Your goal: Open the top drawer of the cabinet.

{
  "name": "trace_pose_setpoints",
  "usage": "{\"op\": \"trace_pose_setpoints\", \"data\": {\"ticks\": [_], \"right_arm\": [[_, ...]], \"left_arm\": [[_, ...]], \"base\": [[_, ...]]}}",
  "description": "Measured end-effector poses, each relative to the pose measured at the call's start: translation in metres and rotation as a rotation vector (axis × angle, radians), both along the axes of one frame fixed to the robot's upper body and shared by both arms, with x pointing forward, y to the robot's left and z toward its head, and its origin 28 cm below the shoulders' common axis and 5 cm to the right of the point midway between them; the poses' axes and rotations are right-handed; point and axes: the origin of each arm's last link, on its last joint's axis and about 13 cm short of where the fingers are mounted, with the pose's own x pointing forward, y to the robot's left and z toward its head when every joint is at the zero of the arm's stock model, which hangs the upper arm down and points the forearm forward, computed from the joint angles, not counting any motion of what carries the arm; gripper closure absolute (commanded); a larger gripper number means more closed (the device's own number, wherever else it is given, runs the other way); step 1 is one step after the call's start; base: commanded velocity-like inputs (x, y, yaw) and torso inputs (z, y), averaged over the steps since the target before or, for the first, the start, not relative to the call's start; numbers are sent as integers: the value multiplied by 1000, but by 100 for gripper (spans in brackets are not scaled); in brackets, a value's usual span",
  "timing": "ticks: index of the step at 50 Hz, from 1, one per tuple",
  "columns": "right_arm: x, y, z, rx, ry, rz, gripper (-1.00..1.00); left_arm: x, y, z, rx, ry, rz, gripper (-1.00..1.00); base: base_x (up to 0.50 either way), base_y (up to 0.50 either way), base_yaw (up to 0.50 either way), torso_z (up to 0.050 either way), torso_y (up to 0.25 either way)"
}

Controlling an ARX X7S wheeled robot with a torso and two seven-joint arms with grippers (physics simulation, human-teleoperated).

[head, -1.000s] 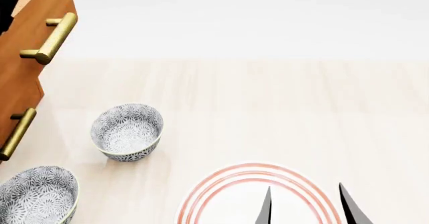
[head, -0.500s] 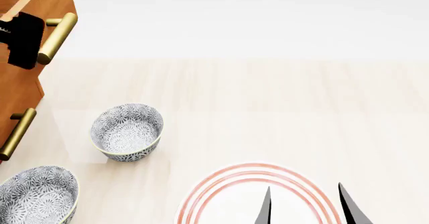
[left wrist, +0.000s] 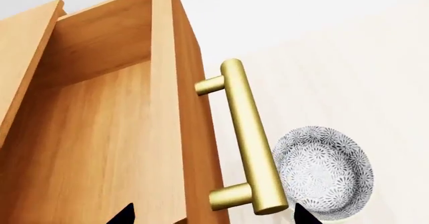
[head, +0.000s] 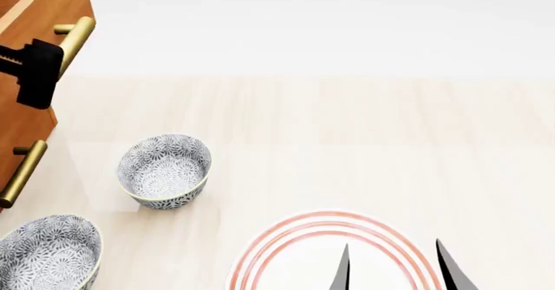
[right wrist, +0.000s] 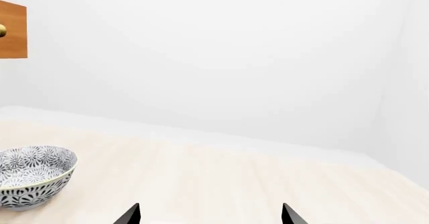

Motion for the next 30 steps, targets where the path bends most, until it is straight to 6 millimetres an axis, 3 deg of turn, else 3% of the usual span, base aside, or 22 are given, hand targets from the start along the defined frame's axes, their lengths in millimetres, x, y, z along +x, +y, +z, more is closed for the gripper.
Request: {"op": "trace_pose_setpoints", "data": {"ticks": [30], "right_arm": [[0,0,-2,-4,9,-2,-100]], "left_arm": [[6,7,-1,-70,4,7,-100]], "base": [[0,0,0,-1,0]]}}
